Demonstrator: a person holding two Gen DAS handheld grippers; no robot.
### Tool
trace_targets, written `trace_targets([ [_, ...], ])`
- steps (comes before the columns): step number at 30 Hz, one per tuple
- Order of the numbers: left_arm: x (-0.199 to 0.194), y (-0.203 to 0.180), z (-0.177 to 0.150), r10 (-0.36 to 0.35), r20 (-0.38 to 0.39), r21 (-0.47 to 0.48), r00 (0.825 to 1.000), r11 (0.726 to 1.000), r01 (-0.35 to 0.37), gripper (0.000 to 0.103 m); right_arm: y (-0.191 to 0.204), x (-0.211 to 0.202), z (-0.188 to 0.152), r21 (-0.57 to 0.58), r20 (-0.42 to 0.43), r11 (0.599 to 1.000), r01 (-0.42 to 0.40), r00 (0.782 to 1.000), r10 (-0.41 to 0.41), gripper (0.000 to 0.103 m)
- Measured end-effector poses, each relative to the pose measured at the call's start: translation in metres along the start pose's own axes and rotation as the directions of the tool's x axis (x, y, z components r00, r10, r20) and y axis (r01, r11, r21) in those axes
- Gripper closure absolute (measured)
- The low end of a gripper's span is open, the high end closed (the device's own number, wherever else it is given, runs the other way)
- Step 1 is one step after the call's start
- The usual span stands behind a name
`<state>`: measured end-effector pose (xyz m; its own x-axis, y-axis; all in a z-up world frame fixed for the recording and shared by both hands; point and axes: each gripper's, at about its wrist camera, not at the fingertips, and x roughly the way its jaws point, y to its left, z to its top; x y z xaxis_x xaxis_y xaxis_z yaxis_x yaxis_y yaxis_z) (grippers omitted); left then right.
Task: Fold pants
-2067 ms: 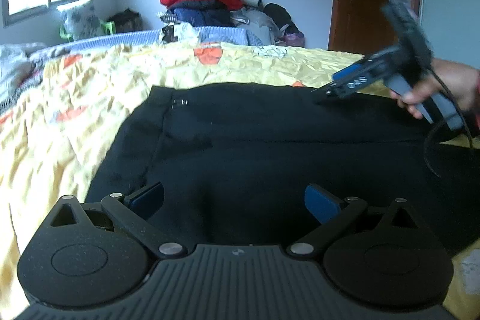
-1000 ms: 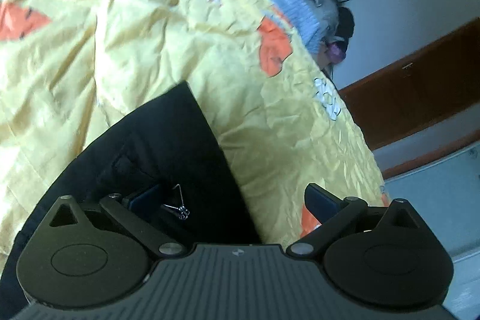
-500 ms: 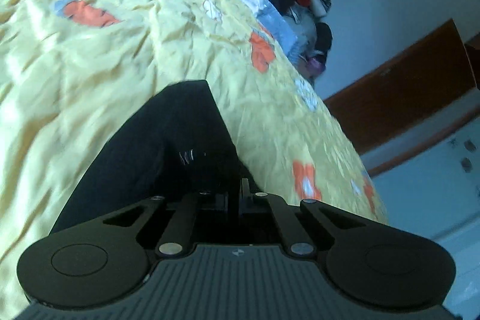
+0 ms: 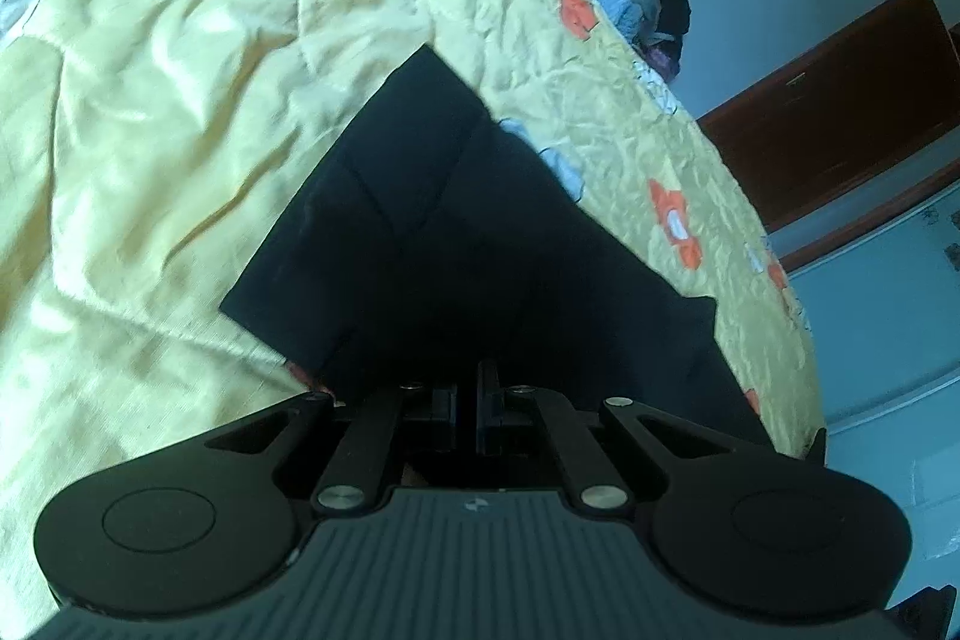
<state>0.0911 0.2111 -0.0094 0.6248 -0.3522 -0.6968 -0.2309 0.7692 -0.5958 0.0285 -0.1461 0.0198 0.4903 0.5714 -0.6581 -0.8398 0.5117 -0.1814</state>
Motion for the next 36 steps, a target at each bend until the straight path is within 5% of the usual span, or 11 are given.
trace_targets([
  [4, 0.001, -0.001, -0.007, 0.03, 0.027, 0.032, 0.999, 0.999, -0.031, 0.097, 0.002, 0.011, -0.006, 0.016, -0.02, 1.0, 0.008, 1.0, -0.008, 0.1],
  [10, -0.013, -0.013, -0.015, 0.113, 0.101, 0.081, 0.989, 0.989, -0.121, 0.074, 0.009, 0.007, -0.016, 0.075, 0.024, 0.996, 0.041, 0.999, -0.043, 0.096],
  [16, -0.04, -0.033, -0.016, 0.227, 0.247, 0.112, 0.942, 0.959, -0.261, 0.071, -0.016, -0.052, -0.037, 0.266, 0.125, 0.96, 0.087, 0.984, -0.124, 0.095],
  [20, -0.043, -0.075, -0.022, 0.206, 0.345, 0.231, 0.916, 0.927, -0.295, 0.066, -0.054, -0.091, -0.085, 0.468, 0.044, 0.838, 0.281, 0.94, -0.339, 0.094],
  [23, -0.038, -0.108, -0.034, 0.148, 0.381, 0.331, 0.913, 0.9, -0.284, 0.053, -0.081, -0.12, -0.131, 0.612, -0.08, 0.66, 0.436, 0.865, -0.496, 0.094],
  [25, -0.033, -0.128, -0.045, 0.111, 0.399, 0.386, 0.91, 0.88, -0.277, 0.052, -0.094, -0.133, -0.164, 0.672, -0.183, 0.544, 0.503, 0.824, -0.536, 0.087],
  [27, -0.024, -0.143, -0.055, 0.072, 0.38, 0.433, 0.922, 0.867, -0.246, 0.047, -0.102, -0.144, -0.193, 0.723, -0.236, 0.471, 0.505, 0.822, -0.518, 0.078],
  [29, -0.007, -0.158, -0.065, 0.014, 0.3, 0.495, 0.954, 0.852, -0.169, 0.045, -0.105, -0.158, -0.205, 0.789, -0.191, 0.422, 0.446, 0.832, -0.521, 0.077],
  [31, 0.014, -0.176, -0.082, -0.034, 0.207, 0.566, 0.978, 0.819, -0.092, 0.045, -0.113, -0.164, -0.199, 0.789, -0.198, 0.392, 0.473, 0.8, -0.566, 0.077],
  [35, 0.051, -0.209, -0.133, -0.101, 0.091, 0.737, 0.991, 0.676, 0.001, 0.044, -0.153, -0.163, -0.168, 0.791, -0.151, 0.388, 0.473, 0.766, -0.625, 0.073],
  [36, 0.059, -0.215, -0.144, -0.116, 0.061, 0.767, 0.991, 0.641, 0.028, 0.043, -0.171, -0.161, -0.161, 0.8, -0.137, 0.379, 0.466, 0.756, -0.641, 0.061],
])
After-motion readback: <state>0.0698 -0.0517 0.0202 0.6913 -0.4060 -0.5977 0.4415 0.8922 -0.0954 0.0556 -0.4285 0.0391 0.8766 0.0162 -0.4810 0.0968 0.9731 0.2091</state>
